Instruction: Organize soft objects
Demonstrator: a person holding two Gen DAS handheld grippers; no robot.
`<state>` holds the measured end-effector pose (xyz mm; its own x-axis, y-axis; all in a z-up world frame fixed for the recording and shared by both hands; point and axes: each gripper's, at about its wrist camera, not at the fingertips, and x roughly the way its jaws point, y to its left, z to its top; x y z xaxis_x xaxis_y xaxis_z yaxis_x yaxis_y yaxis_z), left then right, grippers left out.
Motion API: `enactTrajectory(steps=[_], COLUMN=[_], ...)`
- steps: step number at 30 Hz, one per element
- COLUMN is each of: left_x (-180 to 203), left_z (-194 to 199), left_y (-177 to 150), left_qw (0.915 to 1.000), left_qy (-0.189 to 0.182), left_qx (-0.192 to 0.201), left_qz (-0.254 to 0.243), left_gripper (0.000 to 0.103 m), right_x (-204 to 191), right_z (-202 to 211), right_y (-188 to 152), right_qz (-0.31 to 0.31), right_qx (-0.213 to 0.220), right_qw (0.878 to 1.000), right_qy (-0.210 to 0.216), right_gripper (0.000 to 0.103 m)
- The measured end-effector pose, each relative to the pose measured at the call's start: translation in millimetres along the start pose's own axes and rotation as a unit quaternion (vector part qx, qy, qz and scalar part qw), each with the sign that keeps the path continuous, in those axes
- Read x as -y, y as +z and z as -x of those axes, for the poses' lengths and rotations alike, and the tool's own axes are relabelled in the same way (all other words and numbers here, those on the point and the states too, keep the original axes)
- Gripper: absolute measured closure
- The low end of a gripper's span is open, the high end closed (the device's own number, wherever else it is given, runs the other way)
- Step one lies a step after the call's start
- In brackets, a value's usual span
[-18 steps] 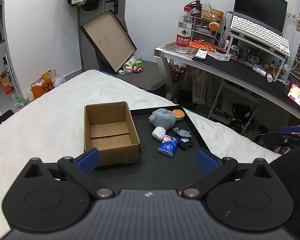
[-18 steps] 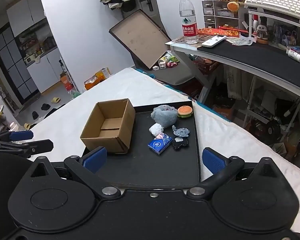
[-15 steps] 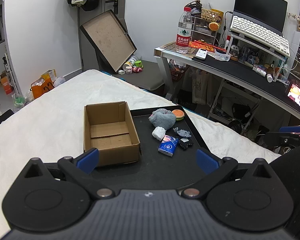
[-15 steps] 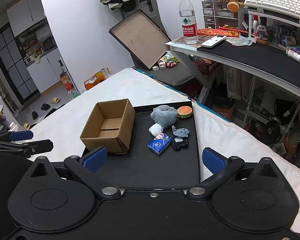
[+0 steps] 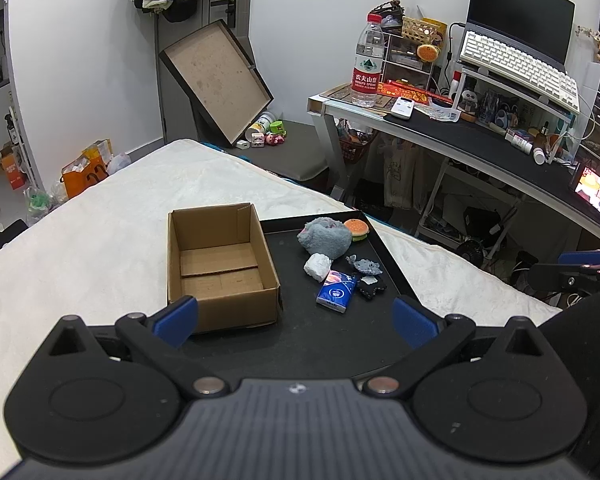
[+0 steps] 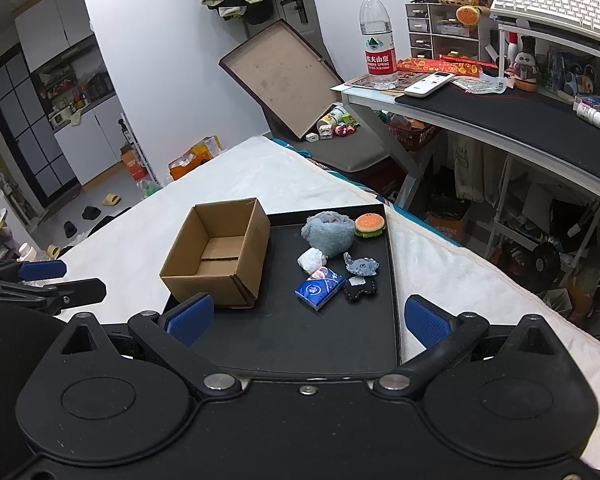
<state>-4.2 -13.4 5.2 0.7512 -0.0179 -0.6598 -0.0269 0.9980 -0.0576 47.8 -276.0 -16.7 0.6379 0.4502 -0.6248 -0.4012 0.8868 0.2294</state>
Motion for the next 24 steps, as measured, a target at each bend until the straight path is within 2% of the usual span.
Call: enactTrajectory(steps=[24], left_x=[2.7], left_z=[1.9], left_y=[0.9], left_qw=[1.0000], left_qy=[0.003], left_qx=[0.001], left_qz=[-0.003], left_gripper=[0.001], right_x=[3.8], right_z=[-1.7], right_y=[0.4], right_qz=[-0.002], right_qx=[-0.005], right_qw=[1.000], right_qy=[0.008], right_gripper=[0.000])
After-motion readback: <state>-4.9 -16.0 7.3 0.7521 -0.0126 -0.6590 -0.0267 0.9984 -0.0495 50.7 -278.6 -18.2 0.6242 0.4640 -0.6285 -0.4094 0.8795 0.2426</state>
